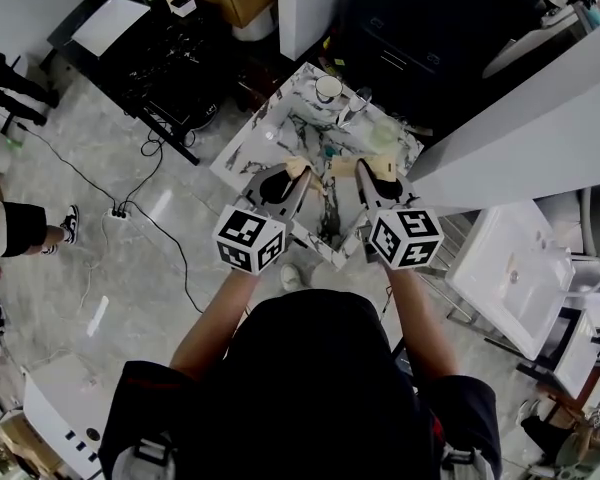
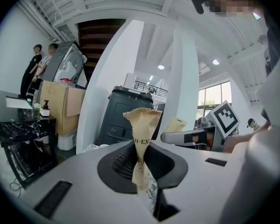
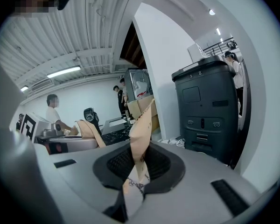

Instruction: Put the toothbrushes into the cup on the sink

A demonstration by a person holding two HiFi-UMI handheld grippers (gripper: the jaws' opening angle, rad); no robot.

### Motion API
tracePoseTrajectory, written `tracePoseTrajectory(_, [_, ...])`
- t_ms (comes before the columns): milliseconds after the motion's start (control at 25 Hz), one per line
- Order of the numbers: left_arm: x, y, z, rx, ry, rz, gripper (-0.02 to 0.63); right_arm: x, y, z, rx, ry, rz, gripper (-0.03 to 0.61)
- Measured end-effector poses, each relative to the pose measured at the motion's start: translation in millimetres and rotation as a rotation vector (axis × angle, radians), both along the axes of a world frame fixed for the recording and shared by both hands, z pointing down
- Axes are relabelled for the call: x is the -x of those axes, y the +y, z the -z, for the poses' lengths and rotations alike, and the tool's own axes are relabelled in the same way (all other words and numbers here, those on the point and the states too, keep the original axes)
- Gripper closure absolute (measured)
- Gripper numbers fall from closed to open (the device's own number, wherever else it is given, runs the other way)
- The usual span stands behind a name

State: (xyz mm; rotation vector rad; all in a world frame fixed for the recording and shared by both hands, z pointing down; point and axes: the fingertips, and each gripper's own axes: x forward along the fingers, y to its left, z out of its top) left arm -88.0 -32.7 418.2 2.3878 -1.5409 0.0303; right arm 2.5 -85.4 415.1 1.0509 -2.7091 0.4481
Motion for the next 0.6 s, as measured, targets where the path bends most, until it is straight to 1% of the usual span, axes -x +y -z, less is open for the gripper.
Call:
tracePoseTrajectory(200, [-8.1,-14.8,-6.0,0.016,-0.008,0.003,0.568,-10.1,-14.0,-4.8,0.012,-0.006,-0.004,0.512])
tracePoseTrajectory(600, [-41.5,-55.6,-19.0,0.05,-0.011,-0.005,0.568,-43.0,-56.3,-15.7,0.04,-0.008,-0.012,0.512])
